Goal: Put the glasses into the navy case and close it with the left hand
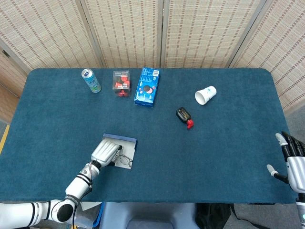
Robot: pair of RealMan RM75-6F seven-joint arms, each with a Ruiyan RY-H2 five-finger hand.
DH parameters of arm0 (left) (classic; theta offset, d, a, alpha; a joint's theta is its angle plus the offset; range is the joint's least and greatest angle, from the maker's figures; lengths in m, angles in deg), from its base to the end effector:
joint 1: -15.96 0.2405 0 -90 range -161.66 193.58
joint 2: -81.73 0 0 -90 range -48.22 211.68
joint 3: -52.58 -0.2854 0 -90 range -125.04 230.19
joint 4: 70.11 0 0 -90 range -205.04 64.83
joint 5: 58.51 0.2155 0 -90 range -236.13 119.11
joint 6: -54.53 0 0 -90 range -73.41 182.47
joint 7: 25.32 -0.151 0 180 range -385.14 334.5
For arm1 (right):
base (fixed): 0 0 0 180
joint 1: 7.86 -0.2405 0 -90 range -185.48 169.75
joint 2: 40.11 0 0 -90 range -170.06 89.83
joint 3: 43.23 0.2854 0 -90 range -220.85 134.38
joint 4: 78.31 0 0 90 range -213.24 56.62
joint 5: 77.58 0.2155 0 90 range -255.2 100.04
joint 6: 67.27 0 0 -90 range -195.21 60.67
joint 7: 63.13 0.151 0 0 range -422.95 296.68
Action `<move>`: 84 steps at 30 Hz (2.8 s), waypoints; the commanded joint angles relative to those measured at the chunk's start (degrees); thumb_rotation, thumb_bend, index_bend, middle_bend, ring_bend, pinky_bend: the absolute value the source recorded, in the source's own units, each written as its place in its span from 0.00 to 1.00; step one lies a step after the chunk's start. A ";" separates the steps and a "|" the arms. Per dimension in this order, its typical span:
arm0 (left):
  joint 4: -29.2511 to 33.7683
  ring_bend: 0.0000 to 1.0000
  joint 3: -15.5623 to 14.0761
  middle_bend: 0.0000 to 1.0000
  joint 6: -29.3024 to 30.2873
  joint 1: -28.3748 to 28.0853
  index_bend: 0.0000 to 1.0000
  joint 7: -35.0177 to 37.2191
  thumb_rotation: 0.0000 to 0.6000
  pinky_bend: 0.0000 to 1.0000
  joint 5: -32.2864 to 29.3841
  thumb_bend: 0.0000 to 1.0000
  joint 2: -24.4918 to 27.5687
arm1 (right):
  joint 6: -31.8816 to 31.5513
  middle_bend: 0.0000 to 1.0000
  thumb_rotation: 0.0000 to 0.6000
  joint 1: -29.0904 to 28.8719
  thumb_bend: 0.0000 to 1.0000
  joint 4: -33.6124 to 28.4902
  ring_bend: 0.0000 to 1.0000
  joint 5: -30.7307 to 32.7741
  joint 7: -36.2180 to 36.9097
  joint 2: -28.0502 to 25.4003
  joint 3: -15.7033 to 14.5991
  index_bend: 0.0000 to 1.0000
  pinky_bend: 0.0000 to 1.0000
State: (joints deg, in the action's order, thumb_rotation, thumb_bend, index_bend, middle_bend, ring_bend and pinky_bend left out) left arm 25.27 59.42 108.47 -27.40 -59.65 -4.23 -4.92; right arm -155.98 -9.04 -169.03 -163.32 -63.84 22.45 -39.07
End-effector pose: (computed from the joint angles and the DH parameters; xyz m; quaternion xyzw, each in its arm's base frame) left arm -0.1576 0.3349 -0.0356 -0.7894 -0.3716 -0.2943 0.3901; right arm -0.3529 -0.1733 0.1917 0.5754 -0.3607 0.3757 0.6306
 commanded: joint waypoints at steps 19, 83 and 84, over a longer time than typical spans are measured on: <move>-7.16 1.00 1.78 1.00 1.16 -6.05 0.60 -6.33 1.00 1.00 -12.40 0.47 -4.39 | 0.12 0.05 1.00 0.40 0.19 0.46 0.08 0.55 0.40 0.03 0.09 0.00 0.11; -14.27 1.00 0.61 1.00 1.69 -8.35 0.00 -6.85 1.00 1.00 -3.58 0.22 -11.39 | -1.24 0.05 1.00 1.69 0.19 0.48 0.08 0.17 0.74 0.09 -0.01 0.00 0.11; -14.62 1.00 0.63 1.00 1.70 -8.49 0.00 -7.35 1.00 1.00 -3.97 0.22 -11.58 | -1.27 0.05 1.00 1.73 0.19 0.48 0.08 0.21 0.72 0.07 0.00 0.00 0.11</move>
State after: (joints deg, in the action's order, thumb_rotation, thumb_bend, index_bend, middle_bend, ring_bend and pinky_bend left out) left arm 10.98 60.03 110.23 -35.70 -66.60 -7.84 -16.27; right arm -157.24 -7.30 -168.55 -163.11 -63.12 22.52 -39.07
